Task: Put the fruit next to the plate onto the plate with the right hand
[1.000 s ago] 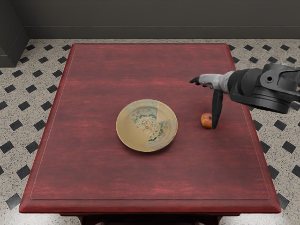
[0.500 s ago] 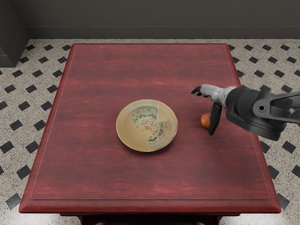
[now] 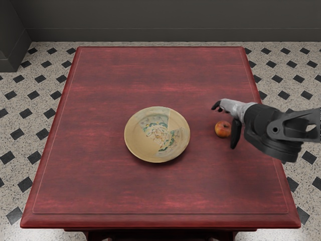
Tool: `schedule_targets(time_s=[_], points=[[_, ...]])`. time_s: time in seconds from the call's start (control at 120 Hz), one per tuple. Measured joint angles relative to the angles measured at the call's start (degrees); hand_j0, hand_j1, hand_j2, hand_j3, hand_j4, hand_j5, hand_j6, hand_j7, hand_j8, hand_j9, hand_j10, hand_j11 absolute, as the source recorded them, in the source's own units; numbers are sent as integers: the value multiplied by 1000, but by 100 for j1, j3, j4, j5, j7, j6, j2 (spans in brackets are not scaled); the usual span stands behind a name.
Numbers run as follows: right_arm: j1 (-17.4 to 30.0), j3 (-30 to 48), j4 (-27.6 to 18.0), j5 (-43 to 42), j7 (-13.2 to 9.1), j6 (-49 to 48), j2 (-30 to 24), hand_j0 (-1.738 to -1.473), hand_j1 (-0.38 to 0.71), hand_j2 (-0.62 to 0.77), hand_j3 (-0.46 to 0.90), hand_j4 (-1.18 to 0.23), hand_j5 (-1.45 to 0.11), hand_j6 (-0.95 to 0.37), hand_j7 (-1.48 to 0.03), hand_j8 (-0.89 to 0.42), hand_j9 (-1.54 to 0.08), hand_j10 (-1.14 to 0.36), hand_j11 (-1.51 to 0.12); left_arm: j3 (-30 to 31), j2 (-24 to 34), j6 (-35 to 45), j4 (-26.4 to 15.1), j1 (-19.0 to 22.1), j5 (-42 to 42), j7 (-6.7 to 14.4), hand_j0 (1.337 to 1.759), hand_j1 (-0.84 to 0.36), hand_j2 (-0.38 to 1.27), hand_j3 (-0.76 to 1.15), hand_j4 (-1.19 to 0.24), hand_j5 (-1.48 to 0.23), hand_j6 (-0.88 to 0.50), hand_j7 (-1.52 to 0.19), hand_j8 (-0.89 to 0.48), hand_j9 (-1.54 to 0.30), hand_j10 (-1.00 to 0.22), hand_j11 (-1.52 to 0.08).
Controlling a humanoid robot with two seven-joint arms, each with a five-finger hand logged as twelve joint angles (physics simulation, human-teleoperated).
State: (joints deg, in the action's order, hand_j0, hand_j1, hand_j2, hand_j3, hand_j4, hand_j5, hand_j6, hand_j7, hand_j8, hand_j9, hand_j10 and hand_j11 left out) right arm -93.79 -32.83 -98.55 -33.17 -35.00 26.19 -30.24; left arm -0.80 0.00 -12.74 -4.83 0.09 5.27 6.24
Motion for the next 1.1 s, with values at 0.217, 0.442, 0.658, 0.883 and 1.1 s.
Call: schedule_targets(time_s=[0.217, 0.442, 0.658, 0.883, 1.1], points=[[-50, -312, 120, 3, 0, 358, 412, -1658, -82, -44, 0, -224, -290, -225, -290, -225, -290, -224, -290, 0, 0, 0, 0, 0, -1, 0, 1658, 349, 0, 0, 0, 0, -1, 0, 0, 0, 0, 0], [-20, -539, 140, 4, 0, 685, 541, -1658, -30, -52, 0, -267, -346, -268, -346, -267, -346, -267, -346, 0, 0, 0, 0, 0, -2, 0, 1658, 349, 0, 0, 0, 0, -1, 0, 0, 0, 0, 0], [-42, -853, 165, 5, 0, 856, 833, -1658, -12, -55, 0, -282, -366, -283, -366, -283, -366, -282, -366, 0, 0, 0, 0, 0, 0, 0, 1658, 349, 0, 0, 0, 0, -1, 0, 0, 0, 0, 0], [-54, -1088, 227, 11, 0, 878, 897, -1658, -5, -56, 0, -288, -373, -288, -373, -288, -373, -288, -373, 0, 0, 0, 0, 0, 0, 0, 1658, 349, 0, 0, 0, 0, -1, 0, 0, 0, 0, 0], [-56, -1154, 407, 11, 0, 880, 947, -1658, -4, -57, 0, -289, -375, -289, -375, -289, -375, -289, -375, 0, 0, 0, 0, 0, 0, 0, 1658, 349, 0, 0, 0, 0, 0, 0, 0, 0, 0, 0]])
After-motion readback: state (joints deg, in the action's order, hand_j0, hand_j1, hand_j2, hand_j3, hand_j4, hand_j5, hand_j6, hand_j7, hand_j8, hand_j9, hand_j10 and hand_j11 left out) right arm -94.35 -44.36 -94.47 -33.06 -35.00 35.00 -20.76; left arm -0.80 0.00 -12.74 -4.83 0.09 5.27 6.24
